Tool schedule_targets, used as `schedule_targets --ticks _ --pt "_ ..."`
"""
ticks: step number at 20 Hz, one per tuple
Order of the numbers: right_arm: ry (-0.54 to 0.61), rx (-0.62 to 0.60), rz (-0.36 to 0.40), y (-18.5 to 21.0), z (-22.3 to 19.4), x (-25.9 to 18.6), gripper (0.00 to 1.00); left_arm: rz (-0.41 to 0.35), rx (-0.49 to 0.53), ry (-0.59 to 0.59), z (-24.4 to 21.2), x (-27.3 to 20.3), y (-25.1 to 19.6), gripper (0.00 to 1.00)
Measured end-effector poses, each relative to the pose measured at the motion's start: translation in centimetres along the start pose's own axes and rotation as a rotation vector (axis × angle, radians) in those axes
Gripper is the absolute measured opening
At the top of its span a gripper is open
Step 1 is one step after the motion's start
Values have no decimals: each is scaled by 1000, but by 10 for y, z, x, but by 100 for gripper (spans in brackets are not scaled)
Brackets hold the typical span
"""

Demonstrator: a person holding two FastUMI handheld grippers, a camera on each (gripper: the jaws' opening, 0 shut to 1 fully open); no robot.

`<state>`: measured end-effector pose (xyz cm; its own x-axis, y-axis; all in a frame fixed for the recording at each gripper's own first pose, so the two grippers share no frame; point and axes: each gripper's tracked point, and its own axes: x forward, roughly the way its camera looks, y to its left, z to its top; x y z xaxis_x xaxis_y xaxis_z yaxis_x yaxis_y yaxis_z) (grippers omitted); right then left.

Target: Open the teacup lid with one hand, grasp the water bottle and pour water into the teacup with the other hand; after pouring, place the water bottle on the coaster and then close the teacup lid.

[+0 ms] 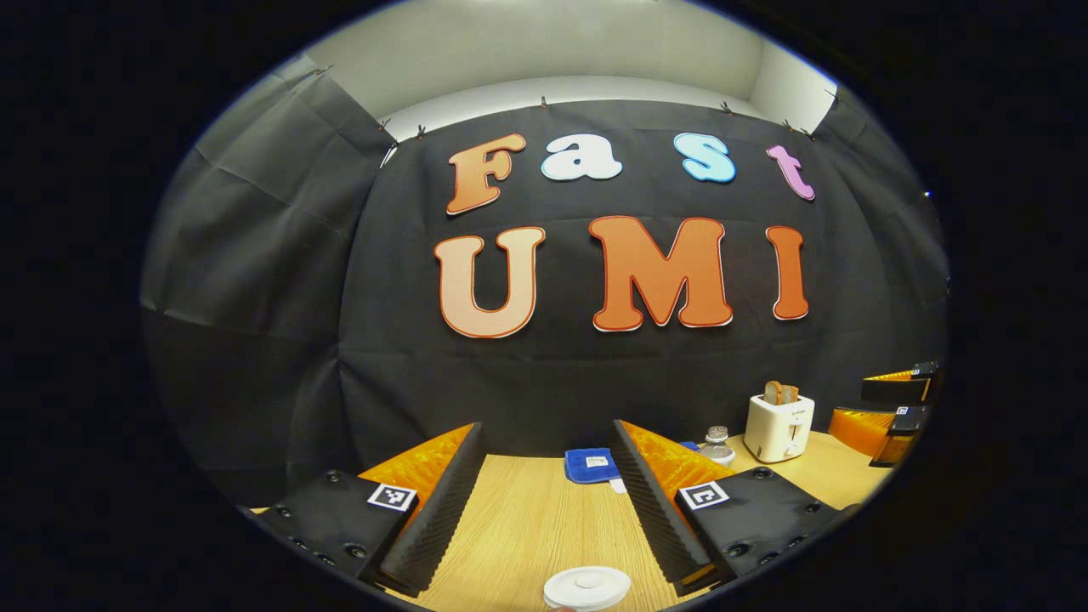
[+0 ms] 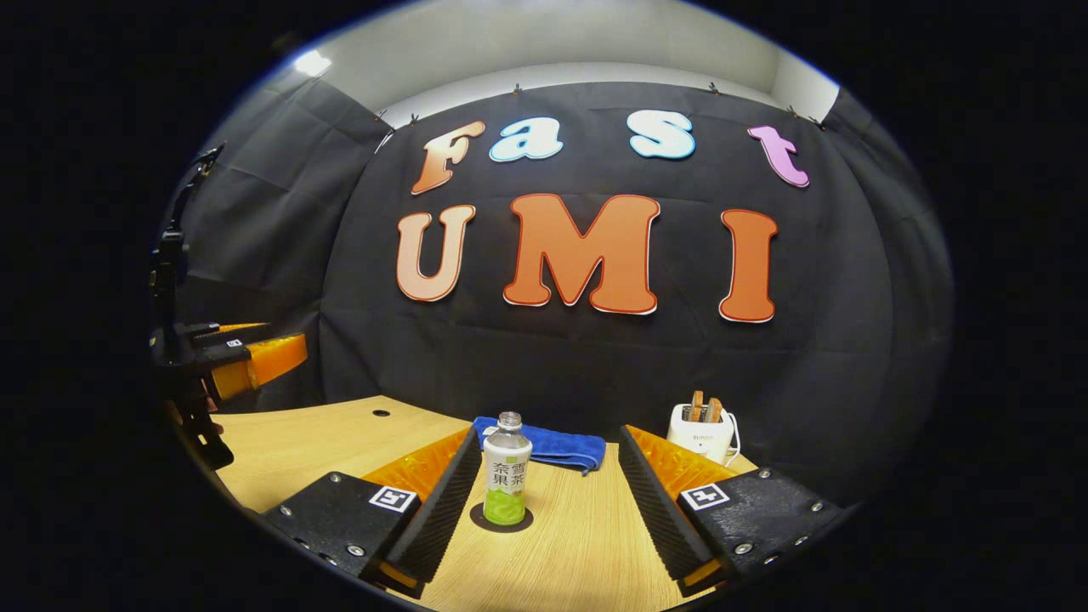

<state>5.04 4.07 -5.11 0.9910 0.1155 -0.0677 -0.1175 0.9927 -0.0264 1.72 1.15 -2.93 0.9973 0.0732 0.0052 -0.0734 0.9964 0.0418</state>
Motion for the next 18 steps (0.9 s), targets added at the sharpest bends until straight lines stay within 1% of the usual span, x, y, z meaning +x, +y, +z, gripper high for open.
schedule_targets --ticks 2,3,5,6,8,9,18 --pt "2 -3 0 -1 -1 0 97 -2 -2 1 -1 1 -1 96" --pt "4 -3 0 -1 -2 0 97 0 -3 1 0 1 -1 94" --pt "7 0 -4 -2 -3 -1 97 3 -3 1 -1 1 0 94" --pt "7 4 -5 -3 -3 -1 97 0 -2 3 -1 1 -2 96" --pt "8 10 -3 -2 -4 0 97 -4 6 8 -3 1 -3 96" --pt "9 12 -3 -3 -5 -1 97 -6 7 10 -4 1 -4 94" --pt "8 13 -1 -2 -4 -1 97 -10 8 -8 2 -1 -6 94"
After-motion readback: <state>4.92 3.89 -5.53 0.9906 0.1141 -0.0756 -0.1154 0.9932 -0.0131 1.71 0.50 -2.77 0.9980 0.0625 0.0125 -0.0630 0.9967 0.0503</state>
